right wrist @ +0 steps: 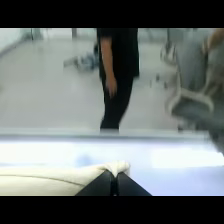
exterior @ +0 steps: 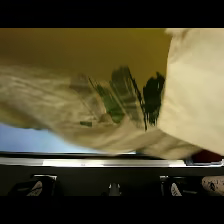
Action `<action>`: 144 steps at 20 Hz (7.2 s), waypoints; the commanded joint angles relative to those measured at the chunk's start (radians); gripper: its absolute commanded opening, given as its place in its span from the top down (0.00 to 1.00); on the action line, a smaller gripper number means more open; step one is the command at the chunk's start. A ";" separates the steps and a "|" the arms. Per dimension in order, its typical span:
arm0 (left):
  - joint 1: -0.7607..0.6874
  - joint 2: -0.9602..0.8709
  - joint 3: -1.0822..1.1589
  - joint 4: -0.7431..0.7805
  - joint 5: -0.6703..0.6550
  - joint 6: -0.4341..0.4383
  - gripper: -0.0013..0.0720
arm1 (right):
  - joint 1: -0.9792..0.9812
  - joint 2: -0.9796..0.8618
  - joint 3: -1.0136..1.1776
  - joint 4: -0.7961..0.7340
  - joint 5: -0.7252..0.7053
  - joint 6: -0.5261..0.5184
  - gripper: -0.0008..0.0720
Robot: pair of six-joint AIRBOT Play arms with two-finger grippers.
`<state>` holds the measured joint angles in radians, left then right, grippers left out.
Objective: Fold the shirts.
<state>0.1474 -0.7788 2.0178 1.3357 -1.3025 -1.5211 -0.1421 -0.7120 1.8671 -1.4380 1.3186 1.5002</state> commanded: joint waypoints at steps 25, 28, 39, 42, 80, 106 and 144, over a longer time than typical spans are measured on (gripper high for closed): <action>-0.016 -0.884 -0.402 -0.018 -0.121 0.130 0.94 | 0.169 -0.939 -0.245 -0.013 0.100 0.157 0.96; -0.029 -0.885 -0.535 0.031 -0.205 0.071 0.94 | 0.170 -0.939 -0.338 -0.035 0.237 0.174 0.96; 0.027 -0.779 -0.608 0.023 -0.253 0.071 0.15 | 0.168 -0.795 -0.526 -0.106 0.301 0.155 0.40; 0.090 -0.607 -0.806 0.023 -0.237 0.086 0.16 | 0.123 -0.670 -0.666 -0.054 0.261 0.157 0.40; 0.048 -0.197 -1.368 -0.159 0.166 0.059 0.95 | 0.010 -0.351 -1.249 0.332 -0.064 -0.047 0.96; 0.066 -0.748 -0.703 -0.294 0.082 0.067 0.17 | -0.122 -0.967 -0.583 0.293 -0.053 0.013 0.00; -0.283 -0.570 -0.810 -0.572 0.444 0.153 0.95 | 0.399 -0.679 -0.524 0.774 -0.208 0.067 0.96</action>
<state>-0.3359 -1.5314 1.2057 0.4778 -0.7898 -1.2835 0.1246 -1.2755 1.3418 -0.7563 1.2617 1.5909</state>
